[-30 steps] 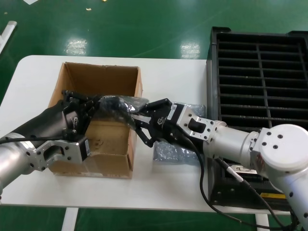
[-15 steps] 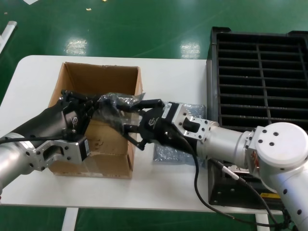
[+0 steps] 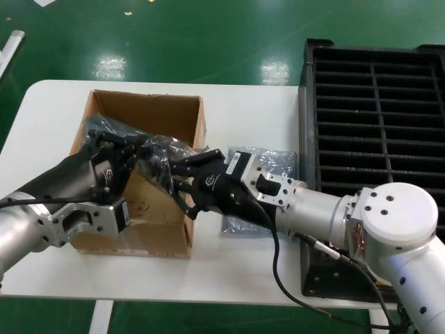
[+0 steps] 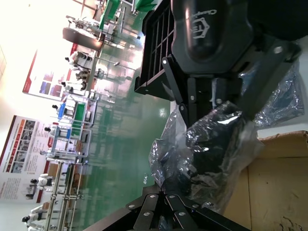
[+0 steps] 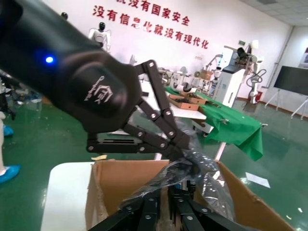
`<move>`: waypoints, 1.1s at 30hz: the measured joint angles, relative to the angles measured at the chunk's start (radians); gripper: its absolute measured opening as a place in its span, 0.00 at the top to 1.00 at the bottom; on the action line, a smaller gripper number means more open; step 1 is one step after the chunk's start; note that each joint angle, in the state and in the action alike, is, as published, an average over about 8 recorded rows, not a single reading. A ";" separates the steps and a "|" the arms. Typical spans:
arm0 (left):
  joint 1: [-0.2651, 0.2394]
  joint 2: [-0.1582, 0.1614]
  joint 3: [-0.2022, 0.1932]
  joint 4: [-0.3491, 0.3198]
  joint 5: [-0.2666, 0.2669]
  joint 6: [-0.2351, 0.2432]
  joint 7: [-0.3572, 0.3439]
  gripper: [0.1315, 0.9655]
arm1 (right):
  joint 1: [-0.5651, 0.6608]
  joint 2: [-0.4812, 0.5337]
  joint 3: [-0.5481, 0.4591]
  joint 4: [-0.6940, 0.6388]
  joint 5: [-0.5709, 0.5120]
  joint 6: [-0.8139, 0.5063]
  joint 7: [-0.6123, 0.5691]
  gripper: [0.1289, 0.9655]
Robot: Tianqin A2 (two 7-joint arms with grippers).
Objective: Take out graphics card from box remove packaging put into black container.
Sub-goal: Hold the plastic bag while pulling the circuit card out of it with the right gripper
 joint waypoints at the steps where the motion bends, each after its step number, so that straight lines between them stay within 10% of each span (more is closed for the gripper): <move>1: 0.000 0.000 0.000 0.000 0.000 0.000 0.000 0.99 | 0.000 0.000 0.003 0.001 0.002 0.002 -0.001 0.89; 33: 0.000 0.000 0.000 0.000 0.000 0.000 0.000 0.99 | -0.108 0.133 0.001 0.243 -0.015 0.001 0.086 0.99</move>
